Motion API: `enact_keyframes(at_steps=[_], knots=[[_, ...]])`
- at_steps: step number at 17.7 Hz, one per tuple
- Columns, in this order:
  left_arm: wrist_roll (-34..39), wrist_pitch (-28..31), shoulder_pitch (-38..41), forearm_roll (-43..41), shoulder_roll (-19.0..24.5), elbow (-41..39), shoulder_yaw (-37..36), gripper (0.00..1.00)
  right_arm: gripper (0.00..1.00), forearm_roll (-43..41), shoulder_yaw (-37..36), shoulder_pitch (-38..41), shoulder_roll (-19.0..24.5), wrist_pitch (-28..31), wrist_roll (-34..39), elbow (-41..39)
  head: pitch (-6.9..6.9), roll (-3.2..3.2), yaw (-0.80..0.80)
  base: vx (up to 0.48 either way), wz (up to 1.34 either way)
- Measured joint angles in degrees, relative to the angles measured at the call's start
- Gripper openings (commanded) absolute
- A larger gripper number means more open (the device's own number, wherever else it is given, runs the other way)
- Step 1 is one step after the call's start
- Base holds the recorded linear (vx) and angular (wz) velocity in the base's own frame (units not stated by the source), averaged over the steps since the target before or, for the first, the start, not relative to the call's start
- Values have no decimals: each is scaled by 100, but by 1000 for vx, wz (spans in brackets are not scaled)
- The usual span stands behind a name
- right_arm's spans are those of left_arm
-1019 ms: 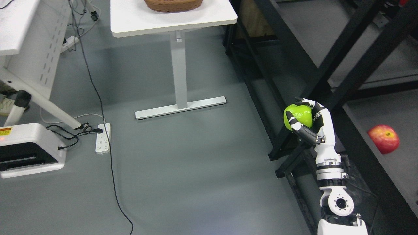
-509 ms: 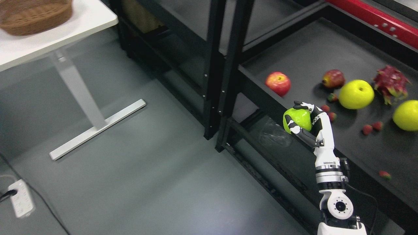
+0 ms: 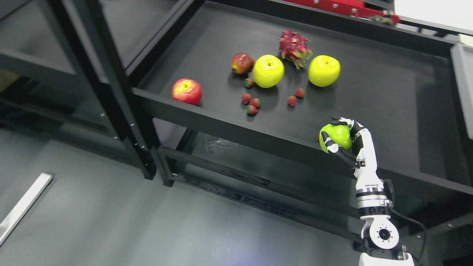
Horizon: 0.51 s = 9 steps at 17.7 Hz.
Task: Place green apple on left shelf middle layer
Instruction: 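Hold the apple in the right hand while driving to the black shelf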
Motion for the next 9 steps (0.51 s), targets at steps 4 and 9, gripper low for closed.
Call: enact_keyframes(at_steps=[4, 9], knots=[[0, 2, 0, 0, 0, 0, 0, 100, 0, 12, 7, 37, 2, 1, 0, 3, -2, 0, 0, 133, -473], [0, 3, 1, 0, 0, 0, 0, 100, 0, 20, 12, 79, -1, 2, 15, 5, -2, 0, 0, 186, -196]])
